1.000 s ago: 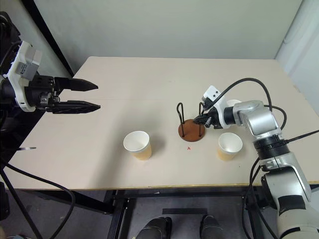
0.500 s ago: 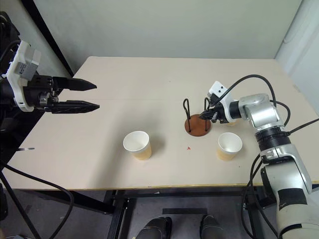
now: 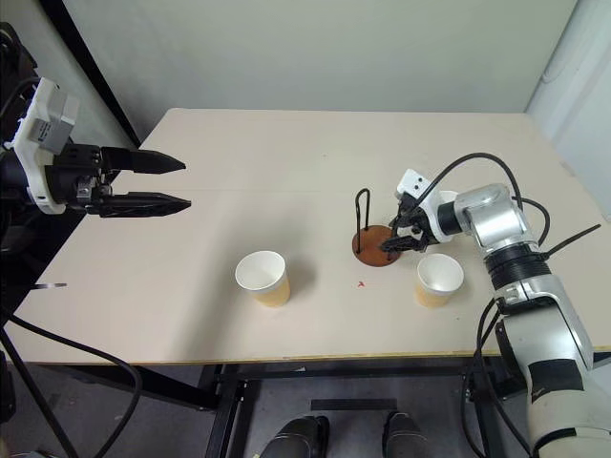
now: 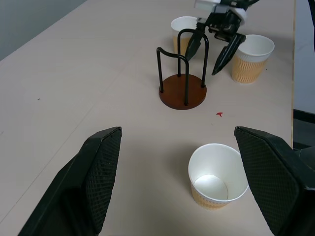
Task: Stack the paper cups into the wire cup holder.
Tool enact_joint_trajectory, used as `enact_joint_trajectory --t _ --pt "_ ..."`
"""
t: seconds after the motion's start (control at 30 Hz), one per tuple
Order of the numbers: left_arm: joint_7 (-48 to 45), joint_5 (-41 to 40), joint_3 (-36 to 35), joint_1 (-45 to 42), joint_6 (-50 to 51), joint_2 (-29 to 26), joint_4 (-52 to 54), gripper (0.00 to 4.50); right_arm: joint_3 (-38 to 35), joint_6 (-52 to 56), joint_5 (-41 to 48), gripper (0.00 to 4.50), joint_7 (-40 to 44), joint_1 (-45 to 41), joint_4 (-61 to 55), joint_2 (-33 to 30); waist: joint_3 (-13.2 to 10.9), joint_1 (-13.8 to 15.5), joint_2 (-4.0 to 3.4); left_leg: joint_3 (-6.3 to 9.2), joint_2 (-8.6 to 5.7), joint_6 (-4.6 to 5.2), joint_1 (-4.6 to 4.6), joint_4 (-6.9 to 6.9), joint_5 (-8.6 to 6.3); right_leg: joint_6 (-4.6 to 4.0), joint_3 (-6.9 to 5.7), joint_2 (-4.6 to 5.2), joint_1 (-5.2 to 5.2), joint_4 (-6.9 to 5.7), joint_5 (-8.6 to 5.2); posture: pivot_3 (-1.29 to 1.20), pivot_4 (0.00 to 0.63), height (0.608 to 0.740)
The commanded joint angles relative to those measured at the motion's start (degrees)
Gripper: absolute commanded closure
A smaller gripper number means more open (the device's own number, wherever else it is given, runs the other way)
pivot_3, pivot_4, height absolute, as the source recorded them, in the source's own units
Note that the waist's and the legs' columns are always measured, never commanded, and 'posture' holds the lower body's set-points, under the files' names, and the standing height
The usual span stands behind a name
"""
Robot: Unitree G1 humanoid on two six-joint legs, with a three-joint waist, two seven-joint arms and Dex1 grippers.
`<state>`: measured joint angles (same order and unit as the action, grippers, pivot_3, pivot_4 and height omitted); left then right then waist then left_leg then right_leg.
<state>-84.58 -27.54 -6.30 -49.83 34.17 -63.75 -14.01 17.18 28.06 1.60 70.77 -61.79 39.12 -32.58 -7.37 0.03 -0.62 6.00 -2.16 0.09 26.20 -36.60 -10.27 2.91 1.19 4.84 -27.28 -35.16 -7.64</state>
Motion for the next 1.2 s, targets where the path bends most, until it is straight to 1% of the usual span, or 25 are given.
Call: enact_joint_trajectory --t 0.03,0.33,0.5,0.7,0.87,1.1,1.2 --pt "0.3 -0.6 -1.4 -0.7 -0.6 -0.3 1.1 0.57 -1.3 -3.3 -1.9 0.04 -1.8 -3.4 2.8 -0.9 0.0 0.0 -0.01 0.0 0.0 0.0 0.0 0.0 0.0 -0.01 0.0 0.0 0.0 0.0 0.01 0.0 0.15 0.74" --pt "0.2 0.3 -0.6 -1.8 -1.9 0.9 -0.6 0.57 -3.6 -6.1 -2.0 0.04 -4.3 -7.1 8.6 0.1 0.0 0.0 -0.01 0.0 0.02 -0.05 -0.01 0.03 -0.03 -0.03 0.0 0.0 -0.04 -0.03 0.02 0.0 0.15 0.74" --pt "0.0 0.6 -0.2 -2.5 -2.4 1.5 -1.2 0.57 -3.6 -4.6 -1.9 0.04 -2.5 -6.9 6.8 0.1 0.0 0.0 -0.02 0.0 0.02 -0.08 0.0 0.03 -0.05 -0.03 0.0 0.0 -0.05 -0.02 0.02 0.0 0.15 0.74" --pt "0.0 0.6 -0.1 -2.2 -2.4 1.6 -1.1 0.57 -2.7 -1.7 -1.9 0.04 5.0 -4.0 -0.5 -5.1 0.0 0.1 -0.02 0.02 0.02 -0.08 0.1 0.02 -0.06 -0.03 -0.08 0.01 -0.06 0.03 0.02 0.0 0.15 0.74" --pt "0.1 0.8 0.3 -2.7 -2.9 2.1 -1.7 0.57 -3.3 -0.2 -1.9 0.04 6.2 -3.9 -2.7 -7.6 0.0 0.0 -0.02 0.02 0.02 -0.07 0.1 0.0 -0.05 -0.03 -0.09 0.01 -0.06 0.02 0.02 0.0 0.15 0.74" --pt "-0.2 0.9 0.6 -3.3 -2.9 2.4 -2.0 0.57 -3.9 2.0 -0.7 0.04 10.9 -2.5 -9.2 -12.9 0.0 0.0 -0.02 0.02 0.04 -0.05 0.06 -0.01 0.02 -0.03 -0.09 0.01 -0.06 -0.09 0.02 0.0 0.15 0.74" --pt "-0.3 0.9 0.7 -3.5 -2.9 2.5 -2.1 0.57 -4.4 0.7 -1.5 0.04 9.9 -3.6 -8.5 -14.1 0.0 0.0 -0.02 0.02 0.04 -0.03 0.06 -0.02 0.03 -0.03 -0.09 0.01 -0.04 -0.08 0.02 0.0 0.15 0.74"
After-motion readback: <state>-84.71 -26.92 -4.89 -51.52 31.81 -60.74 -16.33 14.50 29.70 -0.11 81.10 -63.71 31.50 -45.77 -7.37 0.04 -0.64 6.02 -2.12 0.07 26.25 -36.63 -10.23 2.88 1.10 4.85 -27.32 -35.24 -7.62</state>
